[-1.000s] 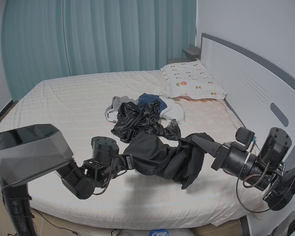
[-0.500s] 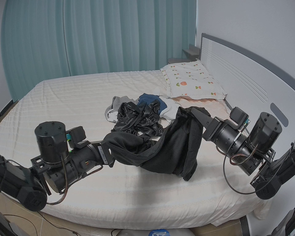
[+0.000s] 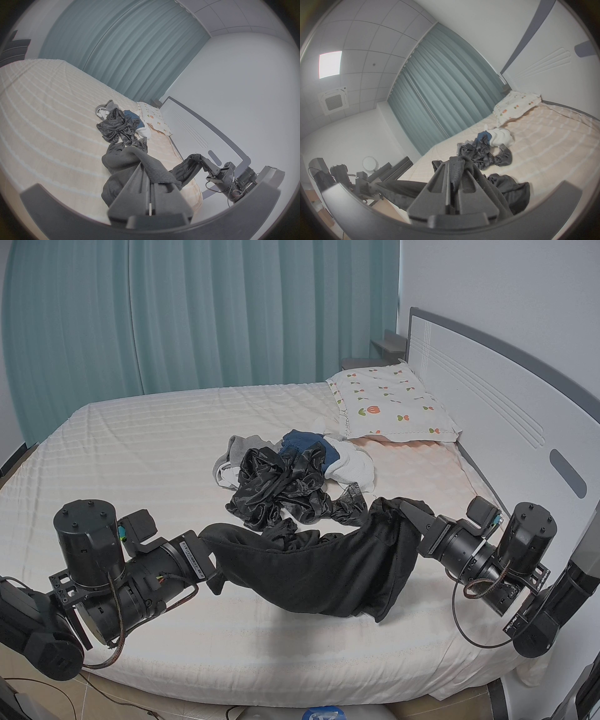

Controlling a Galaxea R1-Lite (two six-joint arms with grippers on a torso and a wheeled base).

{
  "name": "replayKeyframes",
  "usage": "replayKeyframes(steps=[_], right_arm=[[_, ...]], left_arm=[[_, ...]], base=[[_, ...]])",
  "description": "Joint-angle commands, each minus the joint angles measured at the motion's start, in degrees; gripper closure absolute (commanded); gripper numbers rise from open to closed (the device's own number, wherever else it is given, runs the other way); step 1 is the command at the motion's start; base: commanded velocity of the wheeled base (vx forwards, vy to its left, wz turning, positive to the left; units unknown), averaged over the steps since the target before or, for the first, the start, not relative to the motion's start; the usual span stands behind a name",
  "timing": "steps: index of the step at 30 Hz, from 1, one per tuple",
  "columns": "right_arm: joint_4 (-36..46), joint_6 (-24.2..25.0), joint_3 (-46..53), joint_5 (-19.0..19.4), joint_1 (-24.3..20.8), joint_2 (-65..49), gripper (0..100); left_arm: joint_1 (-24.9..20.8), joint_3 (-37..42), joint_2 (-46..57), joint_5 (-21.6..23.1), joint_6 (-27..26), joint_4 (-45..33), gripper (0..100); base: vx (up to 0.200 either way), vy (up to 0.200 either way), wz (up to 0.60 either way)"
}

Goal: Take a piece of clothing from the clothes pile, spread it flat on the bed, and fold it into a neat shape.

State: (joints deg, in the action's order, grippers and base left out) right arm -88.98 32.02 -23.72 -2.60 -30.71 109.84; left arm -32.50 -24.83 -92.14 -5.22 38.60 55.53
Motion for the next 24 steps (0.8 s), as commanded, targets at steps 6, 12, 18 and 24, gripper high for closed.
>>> replayKeyframes(steps=[6,12,18,24], right_arm=[[-0.5,1.4,2.6,-0.4,-0.2,2.7,100],[-0.5,2.4,3.1,-0.7,-0.8,2.0,100],[-0.5,2.4,3.1,-0.7,-0.9,1.3,100],[-0.5,2.1,2.2,-1.3,-2.5,1.9,100]], left_arm=[[0.0,0.0,-3.7,-0.1,1.3,0.0,100],[0.0,0.3,-3.6,-1.0,1.7,0.0,100],[0.7,-0.1,-3.3,-1.3,3.6,0.0,100],[0.7,0.4,-3.0,-1.8,3.7,-0.4,100]], base=[[-0.100,0.000,0.00],[0.000,0.000,0.00],[0.000,0.100,0.00],[0.000,0.200,0.00]])
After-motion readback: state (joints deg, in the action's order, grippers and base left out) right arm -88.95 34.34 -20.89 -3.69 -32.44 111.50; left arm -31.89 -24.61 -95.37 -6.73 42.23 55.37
